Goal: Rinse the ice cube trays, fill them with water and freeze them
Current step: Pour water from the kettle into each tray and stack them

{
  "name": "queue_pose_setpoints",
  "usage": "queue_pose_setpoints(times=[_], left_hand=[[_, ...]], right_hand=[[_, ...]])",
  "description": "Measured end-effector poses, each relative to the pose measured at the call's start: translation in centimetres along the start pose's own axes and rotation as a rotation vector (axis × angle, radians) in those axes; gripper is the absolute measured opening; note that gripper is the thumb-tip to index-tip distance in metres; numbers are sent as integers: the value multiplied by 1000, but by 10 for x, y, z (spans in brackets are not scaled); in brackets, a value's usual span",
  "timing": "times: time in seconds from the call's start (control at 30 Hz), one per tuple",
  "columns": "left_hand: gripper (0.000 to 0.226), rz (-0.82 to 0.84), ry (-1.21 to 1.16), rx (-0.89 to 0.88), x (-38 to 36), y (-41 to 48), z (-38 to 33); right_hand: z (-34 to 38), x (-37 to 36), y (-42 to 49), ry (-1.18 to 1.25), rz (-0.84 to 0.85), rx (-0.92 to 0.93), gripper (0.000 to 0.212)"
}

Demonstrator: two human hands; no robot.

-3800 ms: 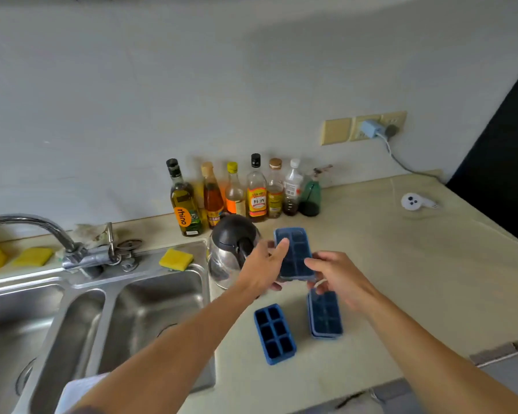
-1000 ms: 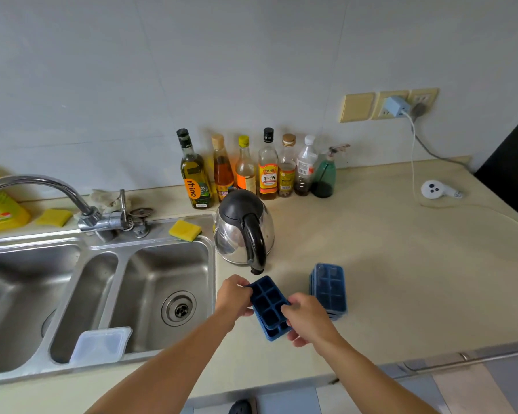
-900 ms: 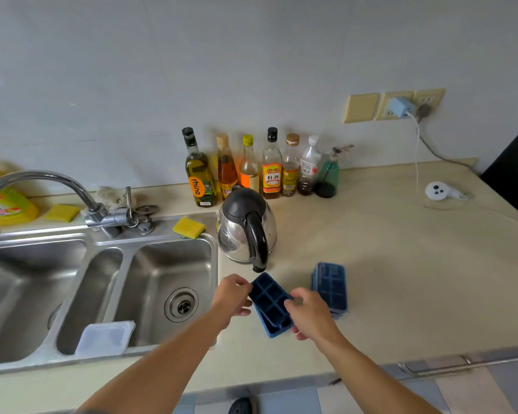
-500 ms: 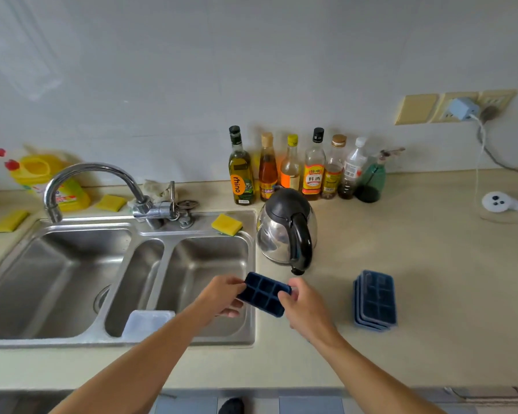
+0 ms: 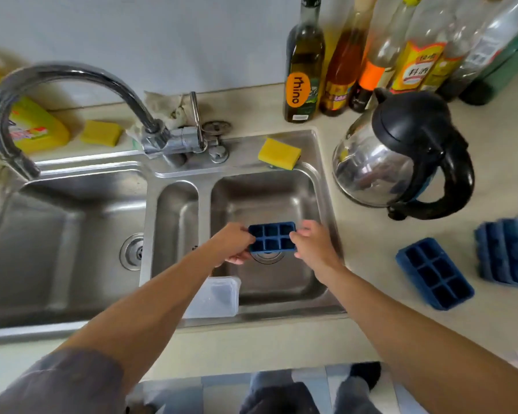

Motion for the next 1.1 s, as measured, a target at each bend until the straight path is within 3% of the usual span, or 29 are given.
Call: queue_pose_setpoints(times=[0.17,0.27,0.37,0.53,0.63,0.77,0.9,1.0,1.1], left_hand=[[29,19,51,34,-13,42,13],[30,5,76,47,-17,60,19],[29,-1,106,74,-19,72,25],[23,-6,164,74,-26,85,33],[15,-46,171,63,-28,84,35],[18,-187,211,11,-23,72,27],[14,-289,-6,-53,-23,50,15],[14,-294,-225,-56,-30,26,2],[18,-328,-274,-102,-42,-2,-17]], right_hand=[[-28,-24,34,78,-20,-121,13],[-41,-36,51,86,-13,-161,32],[-50,-43,62,51,-8,-180,18],[-61,-45,73,44,42,-180,39],[-63,-39,70,15,62,-148,35],[-50,-25,53,10,49,-74,31],[-25,2,16,-22,5,59,43],[1,35,-23,43,-39,214,31],[27,76,-65,147,-109,406,19]])
Point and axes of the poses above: each hand's wrist, its own y-axis towards the middle knuckle, its own x-axis out of the back of the hand, z = x × y, the point moved 3 cm from there along y, towards the middle knuckle, and after that the axes turned 4 degrees about y, right-handed, at the moved point
